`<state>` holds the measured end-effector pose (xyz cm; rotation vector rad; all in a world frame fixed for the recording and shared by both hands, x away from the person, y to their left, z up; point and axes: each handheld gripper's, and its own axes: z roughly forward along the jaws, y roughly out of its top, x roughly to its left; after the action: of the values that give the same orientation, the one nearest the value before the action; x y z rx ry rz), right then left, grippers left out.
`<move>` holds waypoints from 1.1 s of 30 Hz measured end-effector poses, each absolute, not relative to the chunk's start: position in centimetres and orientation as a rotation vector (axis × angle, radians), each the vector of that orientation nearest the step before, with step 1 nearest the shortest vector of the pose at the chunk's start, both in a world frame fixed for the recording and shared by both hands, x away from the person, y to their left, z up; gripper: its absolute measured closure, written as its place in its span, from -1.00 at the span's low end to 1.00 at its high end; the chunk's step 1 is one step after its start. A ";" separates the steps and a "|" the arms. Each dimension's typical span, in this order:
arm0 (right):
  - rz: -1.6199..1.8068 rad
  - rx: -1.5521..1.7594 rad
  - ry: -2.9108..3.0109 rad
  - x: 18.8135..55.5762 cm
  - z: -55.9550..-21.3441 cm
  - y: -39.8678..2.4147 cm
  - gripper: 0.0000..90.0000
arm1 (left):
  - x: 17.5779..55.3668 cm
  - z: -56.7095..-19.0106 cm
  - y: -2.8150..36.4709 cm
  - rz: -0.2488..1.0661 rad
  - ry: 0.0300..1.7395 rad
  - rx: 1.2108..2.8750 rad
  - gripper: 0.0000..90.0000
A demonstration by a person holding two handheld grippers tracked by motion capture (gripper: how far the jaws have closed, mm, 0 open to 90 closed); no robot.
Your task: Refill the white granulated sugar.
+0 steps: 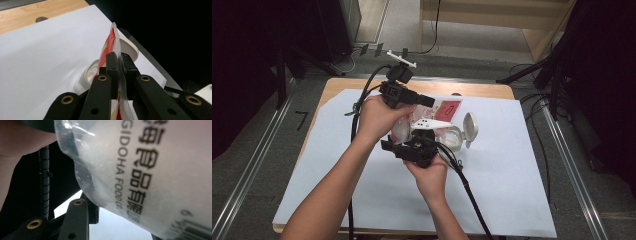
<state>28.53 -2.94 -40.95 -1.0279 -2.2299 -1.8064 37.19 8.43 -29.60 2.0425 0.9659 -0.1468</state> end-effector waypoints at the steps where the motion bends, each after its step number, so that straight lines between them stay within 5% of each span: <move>1: -1.805 -1.029 -2.235 28.5 -41.0 -2.9 0.41 | 37.2 -29.6 8.5 -0.146 0.961 2.042 0.95; 33: -1.856 -1.097 -2.176 28.9 -40.8 -4.0 0.37 | 37.5 -29.0 6.2 -0.106 0.938 2.076 0.95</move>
<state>28.93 -4.04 -40.79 -1.0968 -2.1762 -1.8562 37.49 6.16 -28.97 2.0759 0.9383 -0.1062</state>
